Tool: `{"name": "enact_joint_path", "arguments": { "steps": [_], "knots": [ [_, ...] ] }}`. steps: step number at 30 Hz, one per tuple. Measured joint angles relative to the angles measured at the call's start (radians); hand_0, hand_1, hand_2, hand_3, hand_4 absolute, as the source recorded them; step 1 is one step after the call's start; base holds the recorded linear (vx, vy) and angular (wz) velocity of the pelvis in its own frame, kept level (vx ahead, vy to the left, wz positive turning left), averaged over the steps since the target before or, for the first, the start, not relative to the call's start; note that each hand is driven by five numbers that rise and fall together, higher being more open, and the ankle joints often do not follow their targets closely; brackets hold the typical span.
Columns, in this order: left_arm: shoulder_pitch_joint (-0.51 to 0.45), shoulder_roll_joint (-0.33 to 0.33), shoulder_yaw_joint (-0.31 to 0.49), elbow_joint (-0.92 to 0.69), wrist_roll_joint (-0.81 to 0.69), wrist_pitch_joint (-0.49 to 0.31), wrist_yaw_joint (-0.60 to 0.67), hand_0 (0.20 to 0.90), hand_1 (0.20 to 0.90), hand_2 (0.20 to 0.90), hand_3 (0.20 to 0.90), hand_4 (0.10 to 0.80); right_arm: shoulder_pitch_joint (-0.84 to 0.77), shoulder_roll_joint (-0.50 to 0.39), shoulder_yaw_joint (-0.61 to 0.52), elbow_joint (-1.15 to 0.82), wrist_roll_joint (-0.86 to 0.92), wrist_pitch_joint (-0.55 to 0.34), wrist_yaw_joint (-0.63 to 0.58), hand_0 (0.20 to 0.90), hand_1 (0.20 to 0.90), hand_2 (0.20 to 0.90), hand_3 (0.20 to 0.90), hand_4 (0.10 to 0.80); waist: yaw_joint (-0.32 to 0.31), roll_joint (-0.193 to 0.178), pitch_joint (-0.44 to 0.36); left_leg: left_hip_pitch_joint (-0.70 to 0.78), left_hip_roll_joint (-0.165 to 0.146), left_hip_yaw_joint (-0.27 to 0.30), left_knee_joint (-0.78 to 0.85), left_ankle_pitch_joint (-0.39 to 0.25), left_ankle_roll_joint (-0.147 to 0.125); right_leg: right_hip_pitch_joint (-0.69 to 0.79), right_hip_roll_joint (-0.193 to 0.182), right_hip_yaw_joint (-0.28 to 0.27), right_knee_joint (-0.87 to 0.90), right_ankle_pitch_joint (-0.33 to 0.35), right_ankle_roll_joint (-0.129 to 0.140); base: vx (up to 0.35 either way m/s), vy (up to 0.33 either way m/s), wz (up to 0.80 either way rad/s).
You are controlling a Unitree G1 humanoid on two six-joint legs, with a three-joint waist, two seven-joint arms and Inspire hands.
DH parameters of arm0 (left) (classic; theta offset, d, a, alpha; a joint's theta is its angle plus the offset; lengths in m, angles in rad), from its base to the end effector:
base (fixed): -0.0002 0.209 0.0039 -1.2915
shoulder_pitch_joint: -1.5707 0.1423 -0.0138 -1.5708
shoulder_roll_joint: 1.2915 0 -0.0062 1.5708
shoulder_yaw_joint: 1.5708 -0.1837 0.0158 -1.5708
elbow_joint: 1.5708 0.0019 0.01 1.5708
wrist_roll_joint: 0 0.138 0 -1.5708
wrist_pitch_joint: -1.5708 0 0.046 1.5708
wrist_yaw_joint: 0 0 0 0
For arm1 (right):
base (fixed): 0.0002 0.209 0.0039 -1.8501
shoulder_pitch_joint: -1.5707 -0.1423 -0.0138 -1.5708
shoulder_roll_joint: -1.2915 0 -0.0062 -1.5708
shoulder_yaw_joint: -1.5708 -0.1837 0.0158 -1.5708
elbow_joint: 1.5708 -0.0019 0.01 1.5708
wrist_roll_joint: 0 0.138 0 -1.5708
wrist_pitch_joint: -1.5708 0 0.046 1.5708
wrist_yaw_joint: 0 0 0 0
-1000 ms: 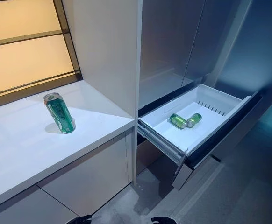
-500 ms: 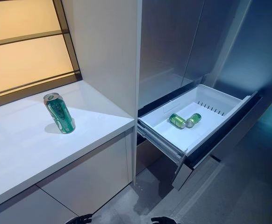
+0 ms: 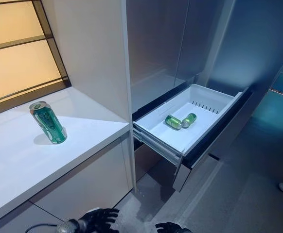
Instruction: Put drinks into fridge and close the fridge
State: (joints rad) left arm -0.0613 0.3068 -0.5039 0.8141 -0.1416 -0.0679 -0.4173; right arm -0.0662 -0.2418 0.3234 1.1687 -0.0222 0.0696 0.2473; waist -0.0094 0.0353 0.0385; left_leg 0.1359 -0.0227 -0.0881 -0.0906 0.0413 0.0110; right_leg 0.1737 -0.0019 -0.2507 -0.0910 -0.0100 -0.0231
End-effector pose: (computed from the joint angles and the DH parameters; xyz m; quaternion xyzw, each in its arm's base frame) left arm 0.1455 0.1804 -0.0819 0.0947 0.3950 -0.3300 0.8521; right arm 0.1006 -0.2093 -0.1112 -0.1360 0.5777 0.1662 0.7875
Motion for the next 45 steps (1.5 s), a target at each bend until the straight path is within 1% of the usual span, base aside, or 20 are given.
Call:
{"name": "enact_joint_path", "arguments": {
  "steps": [1, 4, 6, 7, 11, 12, 14, 16, 18, 20, 21, 23, 24, 26, 27, 30, 32, 34, 39, 45],
  "knots": [
    [-0.013, 0.026, -0.028, -0.112, -0.001, 0.051, -0.029, 0.9, 0.9, 0.9, 0.9, 0.8, 0.0, -0.008, 0.014, -0.016, 0.0, 0.011, 0.001, 0.9, 0.9, 0.9, 0.9, 0.8, 0.002, 0.003, 0.003, -0.002, 0.001, 0.0, 0.0, 0.001, -0.001, -0.002, 0.001, 0.004, 0.0, 0.002, -0.001, -0.022, 0.002, -0.07],
    [-0.056, 0.049, -0.039, -0.259, -0.012, 0.118, -0.111, 0.9, 0.9, 0.9, 0.9, 0.8, -0.002, -0.016, 0.023, -0.023, 0.001, 0.021, 0.002, 0.9, 0.9, 0.9, 0.9, 0.8, 0.003, 0.013, 0.005, -0.002, 0.001, 0.001, 0.0, 0.001, -0.001, -0.002, 0.001, 0.006, 0.0, 0.003, 0.0, -0.006, 0.001, -0.02],
    [-0.099, 0.103, -0.037, -0.463, -0.1, 0.241, -0.179, 0.9, 0.9, 0.9, 0.9, 0.8, 0.0, -0.021, 0.033, -0.044, 0.002, 0.027, 0.003, 0.9, 0.9, 0.9, 0.9, 0.8, 0.002, 0.016, 0.01, -0.002, 0.002, 0.001, 0.0, 0.001, -0.002, -0.003, 0.002, 0.007, 0.0, 0.003, 0.0, 0.0, 0.0, 0.0],
    [-0.108, 0.112, -0.03, -0.504, -0.139, 0.263, -0.195, 0.9, 0.9, 0.9, 0.9, 0.8, 0.001, -0.022, 0.033, -0.046, 0.003, 0.028, 0.003, 0.9, 0.9, 0.9, 0.9, 0.8, 0.002, 0.017, 0.01, -0.002, 0.002, 0.001, 0.0, 0.002, -0.002, -0.003, 0.002, 0.007, 0.001, 0.003, 0.0, 0.0, 0.0, 0.0],
    [-0.163, 0.127, 0.029, -0.775, -0.431, 0.412, -0.235, 0.9, 0.9, 0.9, 0.9, 0.8, 0.004, -0.023, 0.033, -0.049, 0.003, 0.026, 0.003, 0.9, 0.9, 0.9, 0.9, 0.8, 0.005, 0.017, 0.011, 0.0, 0.001, 0.0, 0.0, 0.001, -0.002, 0.0, 0.002, 0.006, 0.003, 0.005, 0.002, 0.0, 0.0, 0.0],
    [-0.171, 0.127, 0.033, -0.795, -0.47, 0.417, -0.237, 0.9, 0.9, 0.9, 0.9, 0.8, 0.004, -0.024, 0.033, -0.048, 0.003, 0.027, 0.003, 0.9, 0.9, 0.9, 0.9, 0.8, 0.005, 0.017, 0.012, 0.0, 0.001, 0.0, 0.0, 0.001, -0.002, 0.001, 0.002, 0.006, 0.004, 0.005, 0.002, 0.0, 0.0, 0.0],
    [-0.19, 0.12, 0.073, -0.887, -0.649, 0.448, -0.215, 0.9, 0.9, 0.9, 0.9, 0.8, 0.004, -0.022, 0.034, -0.048, 0.003, 0.021, 0.003, 0.9, 0.9, 0.9, 0.9, 0.8, 0.004, 0.016, 0.012, 0.003, 0.001, 0.0, 0.0, 0.001, -0.002, 0.003, 0.002, 0.006, 0.005, 0.005, 0.002, 0.032, -0.022, 0.0],
    [-0.218, 0.092, 0.116, -0.945, -0.816, 0.448, -0.168, 0.9, 0.9, 0.9, 0.9, 0.8, 0.007, -0.022, 0.034, -0.048, 0.003, 0.019, 0.002, 0.9, 0.9, 0.9, 0.9, 0.8, 0.005, 0.014, 0.013, 0.005, 0.001, 0.0, 0.0, 0.001, -0.002, 0.007, 0.002, 0.004, 0.005, 0.006, 0.002, 0.016, -0.011, 0.01],
    [-0.243, 0.064, 0.175, -1.0, -0.935, 0.425, -0.112, 0.9, 0.9, 0.9, 0.9, 0.8, 0.01, -0.018, 0.035, -0.048, 0.004, 0.016, -0.002, 0.9, 0.9, 0.9, 0.9, 0.8, 0.005, 0.008, 0.016, 0.014, 0.002, 0.0, 0.0, 0.001, -0.003, 0.014, 0.002, 0.004, 0.002, 0.006, 0.002, 0.0, 0.0, 0.0],
    [-0.261, 0.061, 0.218, -1.049, -0.992, 0.355, -0.069, 0.9, 0.9, 0.9, 0.9, 0.8, 0.012, -0.015, 0.036, -0.048, 0.004, 0.016, -0.006, 0.9, 0.9, 0.9, 0.9, 0.8, 0.006, 0.003, 0.015, 0.015, 0.002, 0.0, 0.0, 0.001, -0.003, 0.016, 0.002, 0.004, 0.0, 0.002, 0.007, 0.0, 0.0, 0.0],
    [-0.267, 0.064, 0.249, -1.088, -1.006, 0.296, -0.039, 0.9, 0.9, 0.9, 0.9, 0.8, 0.012, -0.015, 0.037, -0.049, 0.004, 0.016, -0.008, 0.9, 0.9, 0.9, 0.9, 0.8, 0.006, 0.001, 0.016, 0.015, 0.002, 0.0, 0.0, 0.001, -0.003, 0.016, 0.002, 0.004, 0.0, 0.002, 0.008, 0.0, 0.0, 0.0],
    [-0.28, 0.071, 0.285, -1.123, -1.006, 0.196, -0.001, 0.9, 0.9, 0.9, 0.9, 0.8, 0.013, -0.014, 0.039, -0.049, 0.005, 0.016, -0.012, 0.9, 0.9, 0.9, 0.9, 0.8, 0.009, -0.001, 0.015, 0.015, 0.001, -0.002, 0.0, 0.001, -0.003, 0.016, 0.002, 0.002, 0.0, 0.002, 0.007, 0.01, -0.003, 0.03],
    [-0.297, 0.085, 0.314, -1.135, -1.005, 0.119, 0.025, 0.9, 0.9, 0.9, 0.9, 0.8, 0.015, -0.013, 0.042, -0.049, 0.006, 0.016, -0.014, 0.9, 0.9, 0.9, 0.9, 0.8, 0.01, -0.004, 0.012, 0.013, 0.001, -0.005, 0.0, 0.001, -0.003, 0.016, 0.002, -0.004, 0.0, 0.003, 0.006, 0.03, -0.001, 0.1],
    [-0.306, 0.11, 0.371, -1.151, -0.995, 0.025, 0.067, 0.9, 0.9, 0.9, 0.9, 0.8, 0.016, -0.01, 0.054, -0.048, 0.006, 0.014, -0.016, 0.9, 0.9, 0.9, 0.9, 0.8, 0.014, -0.009, 0.006, 0.011, 0.001, -0.008, 0.001, 0.002, -0.004, 0.017, 0.001, -0.015, 0.0, 0.004, 0.005, 0.036, 0.001, 0.1],
    [-0.315, 0.12, 0.413, -1.15, -0.969, -0.042, 0.11, 0.9, 0.9, 0.9, 0.9, 0.8, 0.019, -0.008, 0.055, -0.044, 0.007, 0.01, -0.016, 0.9, 0.9, 0.9, 0.9, 0.8, 0.026, -0.012, 0.003, 0.011, 0.001, -0.011, 0.001, 0.002, -0.004, 0.018, 0.001, -0.015, 0.0, 0.004, 0.004, 0.026, 0.0, 0.05],
    [-0.33, 0.152, 0.504, -1.149, -0.917, -0.154, 0.231, 0.9, 0.9, 0.9, 0.9, 0.8, 0.023, -0.004, 0.056, -0.033, 0.009, 0.007, -0.017, 0.9, 0.9, 0.9, 0.9, 0.8, 0.045, -0.021, -0.005, 0.008, -0.002, -0.02, 0.004, 0.002, -0.004, 0.017, -0.001, -0.019, 0.0, 0.002, 0.005, 0.022, 0.006, 0.06],
    [-0.332, 0.168, 0.549, -1.148, -0.866, -0.202, 0.302, 0.9, 0.9, 0.9, 0.9, 0.8, 0.021, 0.005, 0.057, -0.011, 0.009, 0.002, -0.018, 0.9, 0.9, 0.9, 0.9, 0.8, 0.063, -0.029, -0.013, 0.003, -0.004, -0.028, 0.005, 0.003, -0.004, 0.015, -0.002, -0.026, 0.0, 0.0, 0.006, 0.012, 0.008, 0.12],
    [-0.332, 0.185, 0.584, -1.148, -0.803, -0.236, 0.372, 0.9, 0.9, 0.9, 0.9, 0.8, 0.021, 0.009, 0.07, 0.002, 0.009, -0.006, -0.018, 0.9, 0.9, 0.9, 0.9, 0.8, 0.077, -0.039, -0.019, -0.001, -0.007, -0.038, 0.005, 0.005, -0.003, 0.016, -0.005, -0.041, 0.0, -0.004, 0.008, 0.007, 0.009, 0.19],
    [-0.332, 0.228, 0.646, -1.14, -0.642, -0.254, 0.544, 0.9, 0.9, 0.9, 0.9, 0.8, 0.019, 0.011, 0.077, 0.028, 0.008, -0.017, -0.018, 0.9, 0.9, 0.9, 0.9, 0.8, 0.113, -0.041, -0.028, -0.012, -0.017, -0.067, 0.004, 0.009, 0.001, 0.016, -0.013, -0.071, 0.0, -0.009, 0.014, 0.004, 0.016, 0.18],
    [-0.331, 0.264, 0.663, -1.046, -0.59, -0.219, 0.606, 0.9, 0.9, 0.9, 0.9, 0.8, 0.019, 0.01, 0.086, 0.031, 0.004, -0.016, -0.018, 0.9, 0.9, 0.9, 0.9, 0.8, 0.138, -0.036, -0.027, -0.016, -0.024, -0.091, 0.005, 0.014, 0.001, 0.021, -0.018, -0.096, 0.0, -0.012, 0.019, 0.001, 0.023, 0.14]
  ]
}}
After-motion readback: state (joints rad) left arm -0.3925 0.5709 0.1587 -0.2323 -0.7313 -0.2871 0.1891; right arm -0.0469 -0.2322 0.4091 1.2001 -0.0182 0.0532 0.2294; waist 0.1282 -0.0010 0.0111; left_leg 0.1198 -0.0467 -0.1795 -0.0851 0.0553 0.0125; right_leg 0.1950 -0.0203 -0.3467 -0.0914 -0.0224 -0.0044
